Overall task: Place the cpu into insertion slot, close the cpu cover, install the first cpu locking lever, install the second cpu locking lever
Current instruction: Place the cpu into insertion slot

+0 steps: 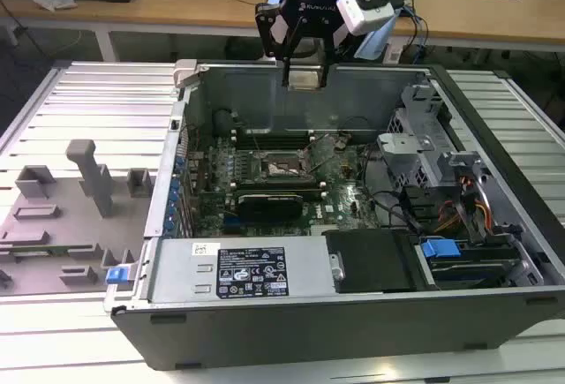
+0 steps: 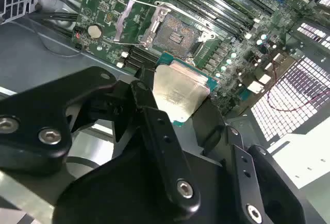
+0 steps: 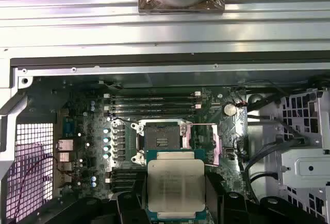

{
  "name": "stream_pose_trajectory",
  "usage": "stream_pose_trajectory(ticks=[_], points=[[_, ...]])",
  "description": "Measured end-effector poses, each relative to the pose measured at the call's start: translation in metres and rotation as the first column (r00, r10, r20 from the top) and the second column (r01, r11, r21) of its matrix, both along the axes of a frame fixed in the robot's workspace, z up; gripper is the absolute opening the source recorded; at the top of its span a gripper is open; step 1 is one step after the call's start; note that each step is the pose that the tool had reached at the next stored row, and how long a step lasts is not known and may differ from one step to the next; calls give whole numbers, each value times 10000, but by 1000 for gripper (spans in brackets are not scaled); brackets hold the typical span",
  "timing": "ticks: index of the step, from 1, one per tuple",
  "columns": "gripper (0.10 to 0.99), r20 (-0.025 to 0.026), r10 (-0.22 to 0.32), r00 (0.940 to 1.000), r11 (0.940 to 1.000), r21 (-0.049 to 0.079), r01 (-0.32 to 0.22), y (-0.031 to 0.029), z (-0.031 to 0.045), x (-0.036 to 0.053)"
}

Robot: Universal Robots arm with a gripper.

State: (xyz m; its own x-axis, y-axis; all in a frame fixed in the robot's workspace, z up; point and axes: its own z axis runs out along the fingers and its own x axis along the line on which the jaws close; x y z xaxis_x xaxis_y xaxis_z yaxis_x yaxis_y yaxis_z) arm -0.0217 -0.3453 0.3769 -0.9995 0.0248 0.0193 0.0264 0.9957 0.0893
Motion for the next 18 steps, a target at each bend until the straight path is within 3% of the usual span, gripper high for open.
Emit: stream_pose_trajectory(ticks=[8, 18], points=[[541, 0, 1, 10000, 10000, 0, -1, 0, -21, 0], [541, 0, 0, 10000, 10000, 0, 0, 0, -286, 0]])
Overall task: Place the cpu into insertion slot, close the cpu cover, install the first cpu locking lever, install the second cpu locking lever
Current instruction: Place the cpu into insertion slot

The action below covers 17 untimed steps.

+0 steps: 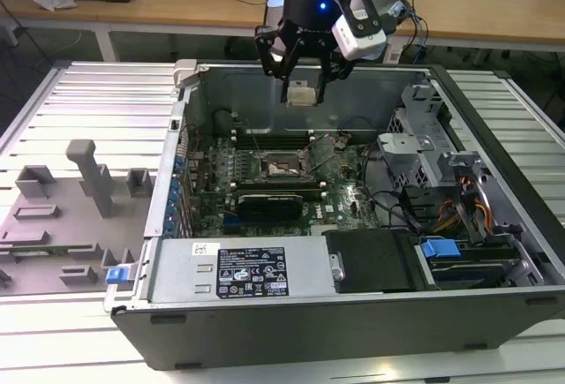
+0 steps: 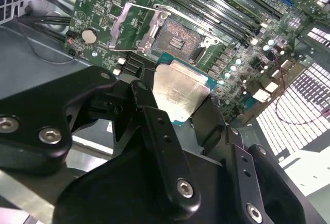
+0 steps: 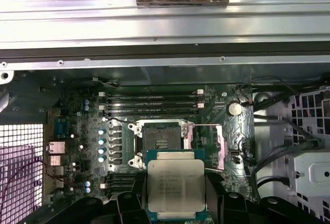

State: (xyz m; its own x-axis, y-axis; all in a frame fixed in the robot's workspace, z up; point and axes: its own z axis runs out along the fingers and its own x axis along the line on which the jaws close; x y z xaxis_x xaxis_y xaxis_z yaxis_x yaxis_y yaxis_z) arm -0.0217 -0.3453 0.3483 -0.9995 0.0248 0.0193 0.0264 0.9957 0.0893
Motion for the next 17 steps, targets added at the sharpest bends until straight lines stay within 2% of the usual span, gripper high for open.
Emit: stream_pose_trajectory(ticks=[4, 6, 12, 17], points=[[541, 0, 0, 10000, 10000, 0, 0, 0, -74, 0], [541, 0, 0, 10000, 10000, -1, 0, 0, -143, 0], [541, 0, -1, 10000, 10000, 0, 1, 0, -283, -2], [541, 16, 88, 10000, 10000, 0, -88, 7, -394, -50]])
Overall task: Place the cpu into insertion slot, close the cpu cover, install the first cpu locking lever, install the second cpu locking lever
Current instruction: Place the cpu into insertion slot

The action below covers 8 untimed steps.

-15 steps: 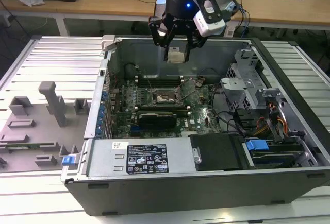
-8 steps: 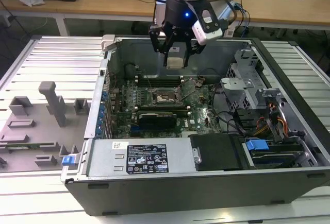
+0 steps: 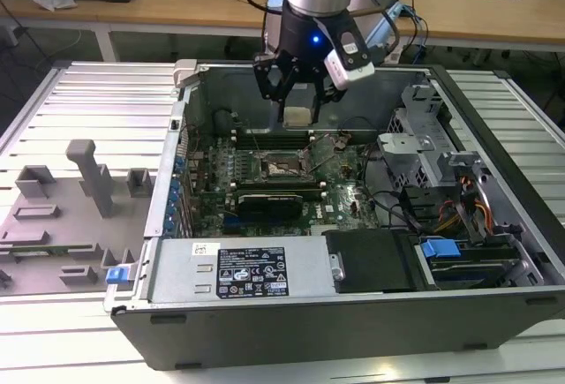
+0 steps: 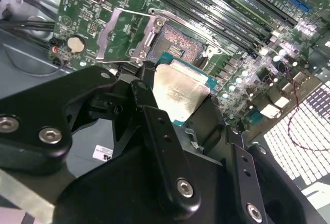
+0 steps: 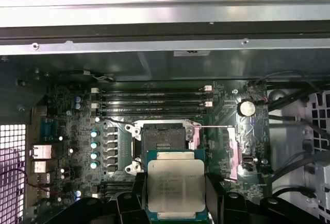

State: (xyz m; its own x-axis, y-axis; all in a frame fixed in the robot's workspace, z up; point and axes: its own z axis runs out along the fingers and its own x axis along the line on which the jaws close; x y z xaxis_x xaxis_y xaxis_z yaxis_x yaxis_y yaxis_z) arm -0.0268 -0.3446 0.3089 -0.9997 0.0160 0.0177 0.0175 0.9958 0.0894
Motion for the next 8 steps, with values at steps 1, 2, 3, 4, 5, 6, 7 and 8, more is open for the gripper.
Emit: stream_pose_trajectory(ticks=[1, 2, 3, 4, 5, 6, 7, 8], points=[[541, 11, 31, 10000, 10000, 1, -31, 4, -33, -22], [541, 16, 50, 10000, 10000, -1, -50, 5, -60, -37], [541, 18, 64, 10000, 10000, -1, -64, 6, -89, -45], [541, 18, 82, 10000, 10000, 0, -82, 7, -134, -52], [541, 18, 91, 10000, 10000, 0, -91, 8, -161, -56], [541, 18, 97, 10000, 10000, 0, -97, 8, -180, -58], [541, 18, 100, 9999, 10000, 0, -100, 8, -211, -59], [541, 16, 88, 10000, 10000, -2, -88, 8, -212, -60]])
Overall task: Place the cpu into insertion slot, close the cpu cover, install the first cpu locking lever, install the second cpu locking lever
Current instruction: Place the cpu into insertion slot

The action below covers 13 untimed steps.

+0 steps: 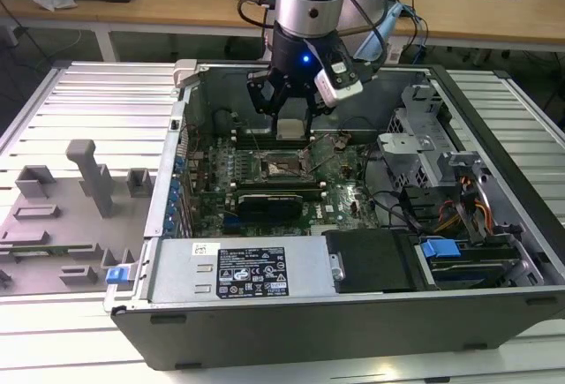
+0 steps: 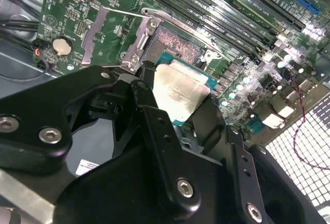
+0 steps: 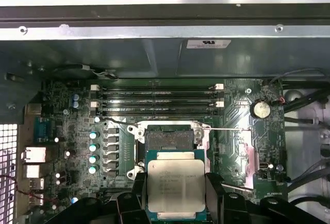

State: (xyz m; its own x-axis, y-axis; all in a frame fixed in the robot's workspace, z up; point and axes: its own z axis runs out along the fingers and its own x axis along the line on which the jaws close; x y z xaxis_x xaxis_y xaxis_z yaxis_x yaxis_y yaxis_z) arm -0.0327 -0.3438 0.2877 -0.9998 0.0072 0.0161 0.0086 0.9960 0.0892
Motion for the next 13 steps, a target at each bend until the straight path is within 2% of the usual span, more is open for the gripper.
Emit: stream_pose_trajectory(ticks=[3, 7, 10, 13], points=[[541, 1, -29, 10000, 10000, 1, 29, 0, -1, 0], [541, 1, -569, 9984, 9984, 2, 569, 0, -6, 0], [541, 1, -1278, 9918, 9918, 2, 1278, 0, -13, 0], [541, 1, -1928, 9812, 9812, 2, 1928, 0, -21, 0]])
